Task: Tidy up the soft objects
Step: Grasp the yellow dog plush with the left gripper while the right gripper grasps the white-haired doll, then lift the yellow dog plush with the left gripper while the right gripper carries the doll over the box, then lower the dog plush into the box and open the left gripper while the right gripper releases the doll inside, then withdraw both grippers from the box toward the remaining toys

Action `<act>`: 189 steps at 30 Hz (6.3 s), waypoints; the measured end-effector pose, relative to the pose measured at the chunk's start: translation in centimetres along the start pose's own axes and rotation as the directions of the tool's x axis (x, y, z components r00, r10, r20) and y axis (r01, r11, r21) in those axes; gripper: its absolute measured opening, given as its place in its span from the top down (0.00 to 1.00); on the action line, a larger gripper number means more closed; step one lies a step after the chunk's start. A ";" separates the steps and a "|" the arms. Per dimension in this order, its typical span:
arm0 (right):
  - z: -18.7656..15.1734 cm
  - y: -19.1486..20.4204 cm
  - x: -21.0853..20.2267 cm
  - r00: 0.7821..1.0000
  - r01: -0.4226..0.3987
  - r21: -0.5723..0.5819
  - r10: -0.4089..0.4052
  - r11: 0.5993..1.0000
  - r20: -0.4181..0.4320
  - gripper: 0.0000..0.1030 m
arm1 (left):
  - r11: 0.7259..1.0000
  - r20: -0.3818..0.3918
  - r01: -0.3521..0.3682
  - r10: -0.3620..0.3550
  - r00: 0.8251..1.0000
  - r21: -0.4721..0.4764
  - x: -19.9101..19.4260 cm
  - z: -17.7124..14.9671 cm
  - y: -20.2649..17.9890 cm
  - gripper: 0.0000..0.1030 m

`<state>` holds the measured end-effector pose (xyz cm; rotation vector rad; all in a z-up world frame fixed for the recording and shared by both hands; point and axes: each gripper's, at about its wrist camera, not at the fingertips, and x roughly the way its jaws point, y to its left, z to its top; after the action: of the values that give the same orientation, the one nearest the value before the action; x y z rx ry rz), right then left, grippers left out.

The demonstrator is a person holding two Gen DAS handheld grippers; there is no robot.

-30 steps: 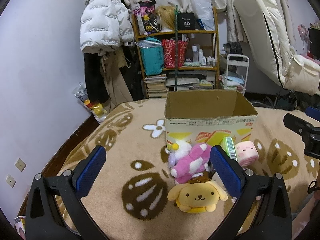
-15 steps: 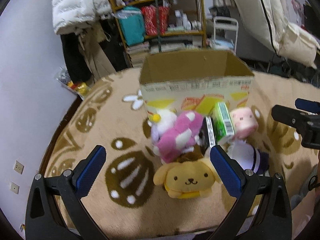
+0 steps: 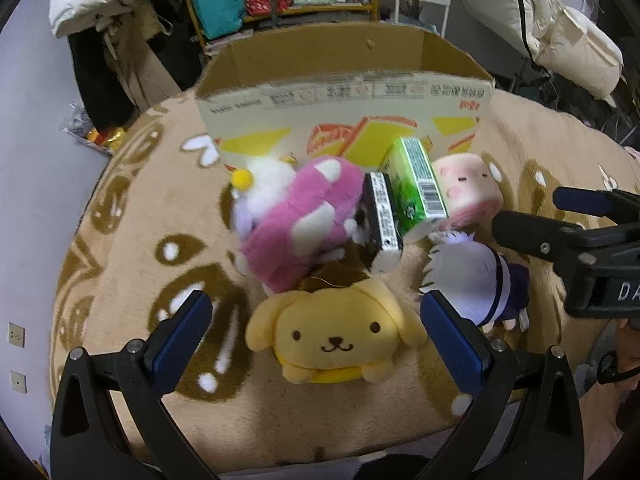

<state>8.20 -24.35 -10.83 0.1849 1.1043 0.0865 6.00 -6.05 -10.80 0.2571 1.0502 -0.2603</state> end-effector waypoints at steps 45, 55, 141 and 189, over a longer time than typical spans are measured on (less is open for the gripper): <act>-1.2 2.0 5.4 0.971 -0.090 -0.069 0.072 0.994 -0.227 0.34 | 0.997 -0.240 0.057 -0.067 0.968 -0.051 7.5 -0.9 0.8 0.10; -0.8 1.0 2.9 0.986 -0.107 -0.035 0.102 0.994 -0.129 0.51 | 0.998 -0.191 0.045 -0.054 0.980 -0.053 5.4 -1.0 1.2 0.12; 11.3 -1.1 -2.4 0.835 -0.196 -0.095 0.217 0.976 0.505 0.46 | 0.986 0.458 -0.092 0.148 0.877 -0.142 0.1 14.2 4.7 0.10; 4.1 0.2 -8.2 0.861 -0.140 -0.073 0.158 0.987 0.483 0.00 | 0.975 0.317 -0.139 0.189 0.929 -0.174 -5.7 5.4 6.1 0.02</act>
<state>8.18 -25.90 -1.79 0.2450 0.5786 0.1877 9.68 -1.63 -2.72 0.1582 0.7043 -0.0676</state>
